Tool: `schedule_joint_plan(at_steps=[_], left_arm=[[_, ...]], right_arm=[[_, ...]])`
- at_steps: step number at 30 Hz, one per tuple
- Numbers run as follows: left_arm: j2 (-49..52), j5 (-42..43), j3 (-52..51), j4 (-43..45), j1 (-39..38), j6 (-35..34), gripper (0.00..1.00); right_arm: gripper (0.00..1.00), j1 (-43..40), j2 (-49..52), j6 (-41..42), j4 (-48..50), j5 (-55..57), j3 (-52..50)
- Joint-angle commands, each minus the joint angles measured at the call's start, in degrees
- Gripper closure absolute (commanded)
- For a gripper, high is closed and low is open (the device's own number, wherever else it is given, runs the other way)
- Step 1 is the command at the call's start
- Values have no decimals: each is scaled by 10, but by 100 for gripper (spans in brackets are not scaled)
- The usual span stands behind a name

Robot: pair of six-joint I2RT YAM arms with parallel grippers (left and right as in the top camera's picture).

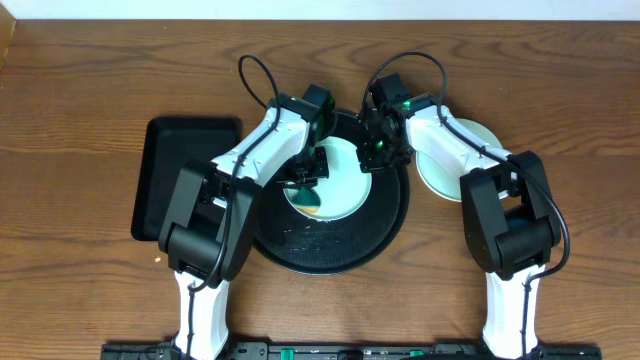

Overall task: Clean dirty plates on tray and stack at the side
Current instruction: 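Scrub the light-blue plate surface with the sponge in the left gripper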

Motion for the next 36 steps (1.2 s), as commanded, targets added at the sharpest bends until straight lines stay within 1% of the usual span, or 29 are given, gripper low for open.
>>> schedule_joint_plan(at_steps=[1, 4, 6, 8, 12, 15, 17, 21, 25, 28, 31, 36], left_arm=[[12, -75, -15, 59, 8, 18, 93], [12, -71, -15, 94, 7, 18, 93], [12, -49, -15, 104, 8, 19, 93], [12, -6, -15, 104, 8, 24, 93], [12, 107, -15, 108, 5, 76, 93], [12, 151, -15, 107, 1, 103, 93], [12, 163, -15, 108, -1, 122, 93], [12, 159, -14, 113, -2, 164, 93], [12, 97, 7, 104, 9, 168, 92], [8, 6, 62, 62, 34, 168, 93], [5, -39, 116, 18, 56, 168, 92], [2, -45, 188, -32, 90, 168, 92]], right_arm=[[99, 16, 26, 9, -5, 12, -22], [99, 16, 26, 9, -5, 12, -22], [99, 16, 26, 9, -5, 12, -22], [99, 16, 26, 9, -5, 12, -22], [99, 16, 26, 9, -5, 12, -22], [99, 16, 26, 9, -5, 12, -22], [99, 16, 26, 9, -5, 12, -22], [99, 16, 26, 9, -5, 12, -22], [99, 16, 26, 9, -5, 12, -22], [99, 16, 26, 9, -5, 12, -22], [99, 16, 26, 9, -5, 12, -22], [99, 16, 26, 9, -5, 12, -22]])
